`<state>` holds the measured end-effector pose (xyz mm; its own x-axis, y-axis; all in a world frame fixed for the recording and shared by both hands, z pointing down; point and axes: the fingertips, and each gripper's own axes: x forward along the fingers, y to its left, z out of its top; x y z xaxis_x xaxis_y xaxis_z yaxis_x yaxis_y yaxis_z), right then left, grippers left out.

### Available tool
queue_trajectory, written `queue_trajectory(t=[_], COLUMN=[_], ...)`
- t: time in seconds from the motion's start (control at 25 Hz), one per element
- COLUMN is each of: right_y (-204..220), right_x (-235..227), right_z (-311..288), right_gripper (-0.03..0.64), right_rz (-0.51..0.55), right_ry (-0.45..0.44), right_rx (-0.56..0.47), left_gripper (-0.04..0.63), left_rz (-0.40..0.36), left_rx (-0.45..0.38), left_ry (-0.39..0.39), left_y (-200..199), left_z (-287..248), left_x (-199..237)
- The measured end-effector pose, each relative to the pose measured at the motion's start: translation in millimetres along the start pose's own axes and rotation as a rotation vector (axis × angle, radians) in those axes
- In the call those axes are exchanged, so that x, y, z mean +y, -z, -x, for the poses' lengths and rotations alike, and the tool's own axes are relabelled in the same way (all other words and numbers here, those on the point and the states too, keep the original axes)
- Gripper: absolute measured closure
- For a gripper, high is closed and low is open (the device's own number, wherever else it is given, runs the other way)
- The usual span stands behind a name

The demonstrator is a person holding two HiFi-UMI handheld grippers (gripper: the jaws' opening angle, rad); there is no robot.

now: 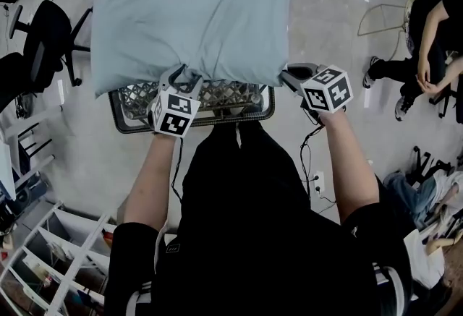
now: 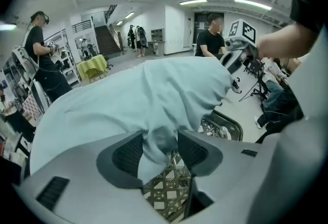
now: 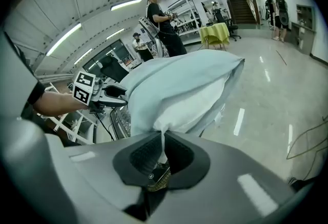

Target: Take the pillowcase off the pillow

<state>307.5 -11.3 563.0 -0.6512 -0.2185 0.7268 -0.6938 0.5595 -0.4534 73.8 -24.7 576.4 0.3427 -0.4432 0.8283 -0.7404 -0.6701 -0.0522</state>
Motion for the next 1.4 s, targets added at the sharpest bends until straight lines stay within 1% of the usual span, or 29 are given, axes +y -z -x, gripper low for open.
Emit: queue_trajectory(t=[0.04, 0.08, 0.12, 0.16, 0.32, 0.48, 0.56, 0.76, 0.92, 1.0, 1.08, 1.16, 1.2, 1.24, 1.28, 1.32, 1.36, 1.4], right_y=[1, 2, 3, 3, -5, -16, -19, -20, -17, -11, -1, 10, 12, 13, 12, 11, 9, 8], right_x=[2, 3, 3, 2, 0, 1, 1, 14, 26, 23, 24, 26, 28, 29, 31, 33, 36, 38], right_z=[-1, -1, -1, 1, 13, 22, 26, 38, 44, 39, 30, 21, 18, 17, 16, 15, 15, 16], right_gripper=[0.592, 0.592, 0.592, 0.592, 0.592, 0.592, 0.592, 0.592, 0.592, 0.592, 0.591, 0.588, 0.588, 0.589, 0.589, 0.591, 0.591, 0.591], right_rz=[-0.003, -0.003, 0.000, 0.000, -0.014, 0.011, 0.007, -0.003, -0.024, -0.056, -0.063, -0.057, -0.066, -0.083, -0.101, -0.113, -0.116, -0.113], right_ry=[0.005, 0.015, 0.026, 0.035, 0.030, 0.031, 0.030, 0.014, 0.019, 0.041, 0.069, 0.099, 0.109, 0.116, 0.120, 0.123, 0.125, 0.127], right_rx=[0.001, 0.003, 0.003, -0.002, -0.036, -0.045, -0.051, -0.066, -0.091, -0.088, -0.048, -0.010, -0.005, -0.010, -0.022, -0.032, -0.038, -0.040], left_gripper=[0.387, 0.415, 0.566, 0.580, 0.588, 0.588, 0.588, 0.588, 0.586, 0.578, 0.574, 0.572, 0.570, 0.527, 0.469, 0.440, 0.418, 0.403], left_rz=[0.015, 0.025, 0.032, 0.038, 0.055, 0.028, 0.023, 0.065, 0.053, 0.057, 0.070, 0.067, 0.046, 0.010, -0.037, -0.089, -0.134, -0.166], left_rx=[0.007, 0.019, 0.029, 0.034, -0.014, -0.038, -0.041, -0.032, -0.046, -0.056, -0.084, -0.140, -0.158, -0.162, -0.155, -0.143, -0.130, -0.116], left_ry=[-0.014, -0.034, -0.049, -0.054, -0.045, -0.063, -0.068, -0.076, -0.082, -0.053, -0.003, 0.078, 0.142, 0.212, 0.271, 0.305, 0.309, 0.291], left_y=[2, 4, 5, 6, 0, -4, -4, 3, 0, -3, -10, -29, -39, -47, -53, -55, -56, -56], left_z=[-6, -11, -14, -14, 8, 34, 37, 38, 36, 38, 45, 52, 51, 48, 41, 33, 24, 14], left_x=[3, 8, 14, 19, 34, 46, 55, 73, 84, 83, 73, 48, 25, -4, -33, -58, -75, -84])
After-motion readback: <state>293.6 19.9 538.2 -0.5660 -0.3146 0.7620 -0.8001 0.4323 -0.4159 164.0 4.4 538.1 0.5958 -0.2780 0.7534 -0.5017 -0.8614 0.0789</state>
